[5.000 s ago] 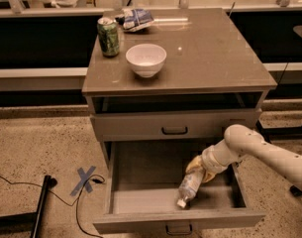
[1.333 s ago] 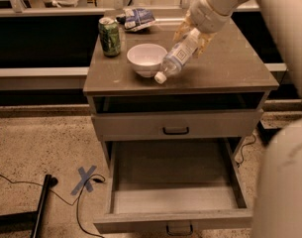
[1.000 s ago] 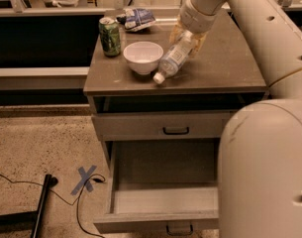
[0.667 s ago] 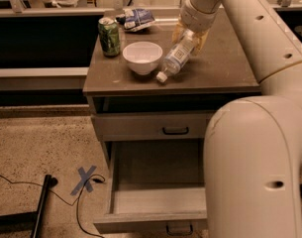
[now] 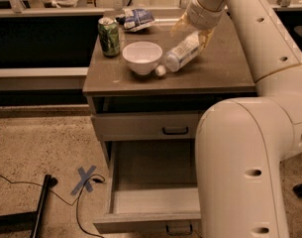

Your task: Pick blue plastic bottle from middle drawer and place on counter

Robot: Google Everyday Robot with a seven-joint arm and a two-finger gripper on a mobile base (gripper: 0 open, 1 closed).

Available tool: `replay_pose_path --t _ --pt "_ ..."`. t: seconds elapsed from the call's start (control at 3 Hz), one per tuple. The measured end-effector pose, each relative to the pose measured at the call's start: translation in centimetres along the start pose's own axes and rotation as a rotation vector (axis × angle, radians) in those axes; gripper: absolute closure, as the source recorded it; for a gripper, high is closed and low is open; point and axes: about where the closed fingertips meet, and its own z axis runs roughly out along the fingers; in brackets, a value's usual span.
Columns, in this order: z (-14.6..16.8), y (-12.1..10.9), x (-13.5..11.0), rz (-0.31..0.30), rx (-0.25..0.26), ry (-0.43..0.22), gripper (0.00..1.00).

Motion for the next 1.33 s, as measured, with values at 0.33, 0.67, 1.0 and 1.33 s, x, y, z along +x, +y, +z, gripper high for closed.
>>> replay_pose_path --t 0.33,0.67,1.0,1.33 --pt "0.4 -0.5 0.3 -0.001 0.015 0.011 0.00" --pt "0.0 -0.6 0.8 0.004 0.038 0.027 0.00" --pt "-4.1 0.6 2.2 0.057 0.125 0.088 0.00" --pt "-8.0 3.6 3.1 0.138 0.174 0.144 0.00"
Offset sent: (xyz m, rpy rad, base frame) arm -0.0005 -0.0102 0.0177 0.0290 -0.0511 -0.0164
